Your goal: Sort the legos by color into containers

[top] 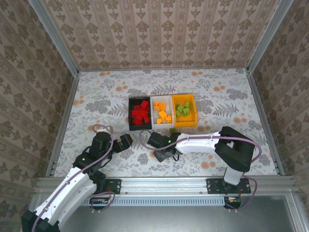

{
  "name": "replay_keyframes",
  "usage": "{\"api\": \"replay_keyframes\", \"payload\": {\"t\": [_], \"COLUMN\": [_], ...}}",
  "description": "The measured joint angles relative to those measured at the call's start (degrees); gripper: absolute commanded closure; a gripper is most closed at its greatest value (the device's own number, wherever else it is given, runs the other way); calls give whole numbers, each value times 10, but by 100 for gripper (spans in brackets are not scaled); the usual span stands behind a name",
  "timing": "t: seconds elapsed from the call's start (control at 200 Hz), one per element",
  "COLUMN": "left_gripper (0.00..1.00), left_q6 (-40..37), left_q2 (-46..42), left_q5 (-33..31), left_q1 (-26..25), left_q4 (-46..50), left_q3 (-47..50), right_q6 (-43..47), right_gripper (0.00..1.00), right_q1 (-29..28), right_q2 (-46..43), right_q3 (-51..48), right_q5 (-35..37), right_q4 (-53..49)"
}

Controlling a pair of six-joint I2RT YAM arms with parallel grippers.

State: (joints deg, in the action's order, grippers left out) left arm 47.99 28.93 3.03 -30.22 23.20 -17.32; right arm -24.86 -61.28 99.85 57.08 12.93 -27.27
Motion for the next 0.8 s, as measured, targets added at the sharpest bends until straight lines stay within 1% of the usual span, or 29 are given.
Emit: {"api": "replay_keyframes", "payload": {"t": [0.085,0.23,0.405,0.495,0.595,0.8], "left_gripper": [0,0,0,0,0,0], "left_q6": [0,0,0,0,0,0], "left_q2": [0,2,2,3,5,7], "left_q5": [2,3,8,11,15,17], "left_q1": [1,3,6,7,7,7], "left_q4": [0,0,0,0,0,-1], "left_q3": [0,0,0,0,0,0], "right_q6": [7,9,8,6,5,3], "right_gripper": [37,53,65,68,70,70], "right_q1": [-1,-4,-6,0,19,69], "right_q2": [6,16,18,10,-14,-128], "right_q3": [7,18,20,13,-7,-20], "right_q5": [0,-7,-16,-15,-13,-12], "right_q4": [-4,-9,-4,2,5,3]}}
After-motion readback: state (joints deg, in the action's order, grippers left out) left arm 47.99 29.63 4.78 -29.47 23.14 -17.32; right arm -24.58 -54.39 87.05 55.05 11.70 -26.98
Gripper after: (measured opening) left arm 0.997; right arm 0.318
